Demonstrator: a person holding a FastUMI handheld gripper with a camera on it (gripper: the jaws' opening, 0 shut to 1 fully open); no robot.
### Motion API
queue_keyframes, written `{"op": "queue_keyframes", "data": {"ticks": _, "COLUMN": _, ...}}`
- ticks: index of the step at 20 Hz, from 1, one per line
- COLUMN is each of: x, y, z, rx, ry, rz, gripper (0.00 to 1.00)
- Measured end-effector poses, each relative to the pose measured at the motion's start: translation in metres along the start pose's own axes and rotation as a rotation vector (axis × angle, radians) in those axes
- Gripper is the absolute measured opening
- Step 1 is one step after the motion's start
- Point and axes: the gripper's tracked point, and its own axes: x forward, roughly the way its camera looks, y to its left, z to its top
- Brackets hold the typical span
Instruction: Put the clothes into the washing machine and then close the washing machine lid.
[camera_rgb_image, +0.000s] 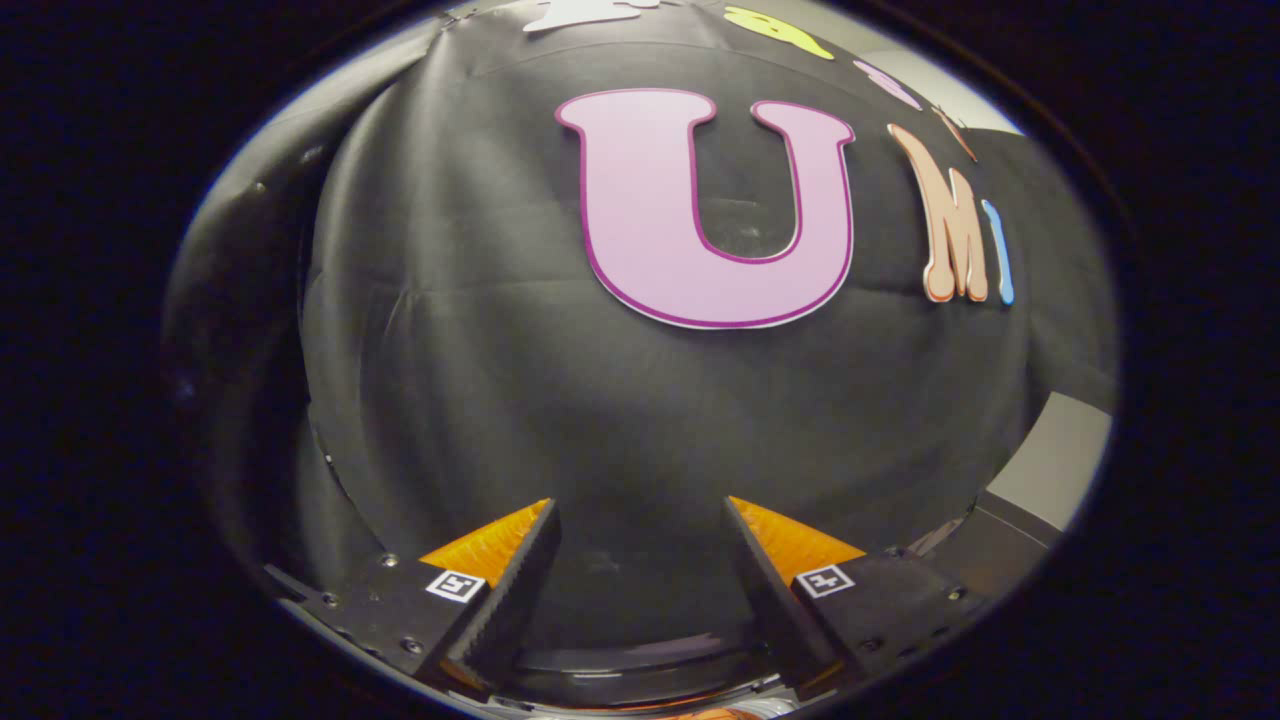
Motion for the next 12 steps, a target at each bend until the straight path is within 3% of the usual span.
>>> {"op": "queue_keyframes", "data": {"ticks": 5, "x": -0.003, "y": 0.000, "z": 0.006, "rx": 0.000, "ry": -0.039, "rz": 0.057, "gripper": 0.98}}
{"op": "queue_keyframes", "data": {"ticks": 10, "x": -0.017, "y": 0.010, "z": 0.003, "rx": -0.054, "ry": -0.046, "rz": 0.189, "gripper": 1.00}}
{"op": "queue_keyframes", "data": {"ticks": 12, "x": -0.020, "y": 0.009, "z": 0.003, "rx": -0.037, "ry": -0.050, "rz": 0.177, "gripper": 1.00}}
